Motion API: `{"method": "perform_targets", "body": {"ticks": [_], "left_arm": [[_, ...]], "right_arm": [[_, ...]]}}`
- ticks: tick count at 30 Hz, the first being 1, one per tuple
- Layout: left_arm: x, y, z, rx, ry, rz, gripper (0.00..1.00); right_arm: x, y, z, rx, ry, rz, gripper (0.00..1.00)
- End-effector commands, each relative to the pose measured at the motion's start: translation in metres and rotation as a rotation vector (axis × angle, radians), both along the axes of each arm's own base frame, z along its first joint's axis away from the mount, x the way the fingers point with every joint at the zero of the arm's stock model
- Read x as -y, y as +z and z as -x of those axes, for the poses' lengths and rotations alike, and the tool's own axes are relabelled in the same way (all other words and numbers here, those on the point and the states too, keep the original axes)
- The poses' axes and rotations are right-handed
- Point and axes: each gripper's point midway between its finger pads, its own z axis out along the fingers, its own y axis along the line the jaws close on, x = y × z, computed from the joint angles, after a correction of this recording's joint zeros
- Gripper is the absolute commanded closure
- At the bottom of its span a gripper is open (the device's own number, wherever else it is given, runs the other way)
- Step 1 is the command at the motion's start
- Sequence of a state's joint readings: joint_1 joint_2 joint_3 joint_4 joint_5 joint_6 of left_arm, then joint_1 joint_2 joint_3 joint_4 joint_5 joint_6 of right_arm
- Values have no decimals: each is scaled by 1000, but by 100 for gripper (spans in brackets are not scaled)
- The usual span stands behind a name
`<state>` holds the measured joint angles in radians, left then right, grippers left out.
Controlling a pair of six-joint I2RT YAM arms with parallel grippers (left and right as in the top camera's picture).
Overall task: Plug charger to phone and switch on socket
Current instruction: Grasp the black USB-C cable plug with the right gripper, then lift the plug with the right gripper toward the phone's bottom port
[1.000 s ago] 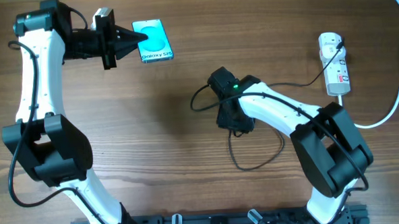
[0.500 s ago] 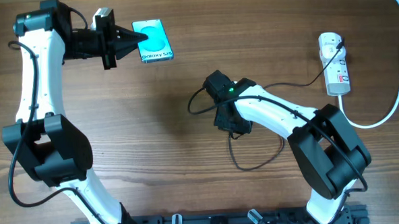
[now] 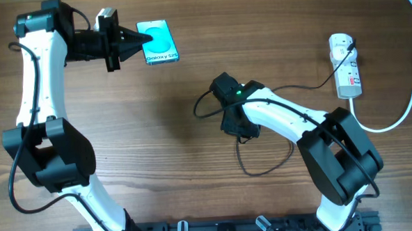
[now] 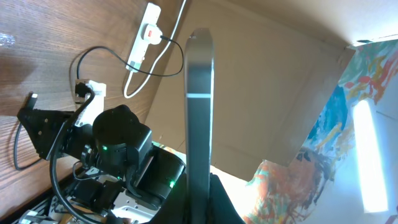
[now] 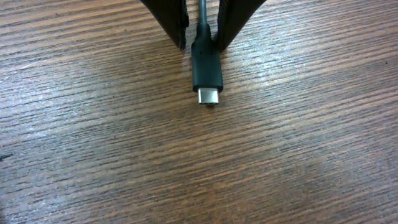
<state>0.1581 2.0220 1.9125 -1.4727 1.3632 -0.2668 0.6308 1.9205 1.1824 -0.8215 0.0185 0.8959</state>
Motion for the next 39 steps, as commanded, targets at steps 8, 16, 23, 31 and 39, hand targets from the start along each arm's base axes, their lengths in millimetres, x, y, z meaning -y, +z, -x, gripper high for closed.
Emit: {"method": "perform_targets", "body": {"ticks": [8, 16, 23, 31, 39], "left_arm": [[1, 16, 1, 59, -4, 40, 96], [1, 16, 1, 59, -4, 40, 96], [1, 16, 1, 58, -4, 41, 96], [1, 16, 1, 58, -4, 41, 96], [1, 16, 1, 58, -4, 40, 96]], "right_arm": [[0, -8, 9, -46, 5, -1, 75], [-3, -8, 9, -46, 7, -13, 80], [0, -8, 7, -36, 6, 1, 84], [-5, -8, 11, -57, 7, -26, 69], [-4, -8, 9, -48, 9, -18, 95]]}}
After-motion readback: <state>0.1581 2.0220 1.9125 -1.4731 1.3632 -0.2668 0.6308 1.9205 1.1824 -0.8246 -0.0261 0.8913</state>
